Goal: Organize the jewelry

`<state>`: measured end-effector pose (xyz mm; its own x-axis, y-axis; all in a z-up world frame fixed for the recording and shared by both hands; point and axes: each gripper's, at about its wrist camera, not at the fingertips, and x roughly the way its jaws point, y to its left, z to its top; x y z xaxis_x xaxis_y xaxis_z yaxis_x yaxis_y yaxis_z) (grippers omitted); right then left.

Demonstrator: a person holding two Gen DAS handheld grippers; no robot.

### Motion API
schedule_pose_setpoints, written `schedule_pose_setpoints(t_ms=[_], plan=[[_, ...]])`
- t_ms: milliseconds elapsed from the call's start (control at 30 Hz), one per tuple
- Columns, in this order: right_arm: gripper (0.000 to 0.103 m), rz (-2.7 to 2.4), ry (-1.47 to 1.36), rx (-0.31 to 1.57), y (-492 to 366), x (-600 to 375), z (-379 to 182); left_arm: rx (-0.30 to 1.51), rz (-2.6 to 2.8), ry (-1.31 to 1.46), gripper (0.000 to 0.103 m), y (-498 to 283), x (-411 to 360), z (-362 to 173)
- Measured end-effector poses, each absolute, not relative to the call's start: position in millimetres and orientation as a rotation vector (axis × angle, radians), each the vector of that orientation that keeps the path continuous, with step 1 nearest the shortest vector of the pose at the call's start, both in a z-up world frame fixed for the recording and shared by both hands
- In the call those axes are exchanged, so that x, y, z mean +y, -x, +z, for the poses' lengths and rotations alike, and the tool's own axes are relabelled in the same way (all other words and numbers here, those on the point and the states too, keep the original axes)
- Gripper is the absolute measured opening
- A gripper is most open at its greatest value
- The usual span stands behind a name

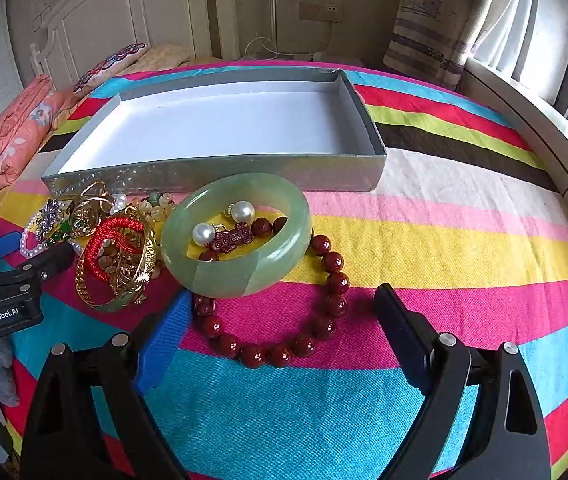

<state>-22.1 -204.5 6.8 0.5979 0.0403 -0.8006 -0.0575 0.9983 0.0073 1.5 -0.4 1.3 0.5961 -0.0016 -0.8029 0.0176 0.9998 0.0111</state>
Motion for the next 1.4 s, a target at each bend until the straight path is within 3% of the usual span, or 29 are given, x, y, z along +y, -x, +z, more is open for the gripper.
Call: schedule_pose_setpoints(t_ms=[1400], plan=[[0.087,0.057,0.020,0.927,19.4,-205.1,7.2,0.930,-0.011,-0.019,0.101,-1.1,-0.6,1.3]])
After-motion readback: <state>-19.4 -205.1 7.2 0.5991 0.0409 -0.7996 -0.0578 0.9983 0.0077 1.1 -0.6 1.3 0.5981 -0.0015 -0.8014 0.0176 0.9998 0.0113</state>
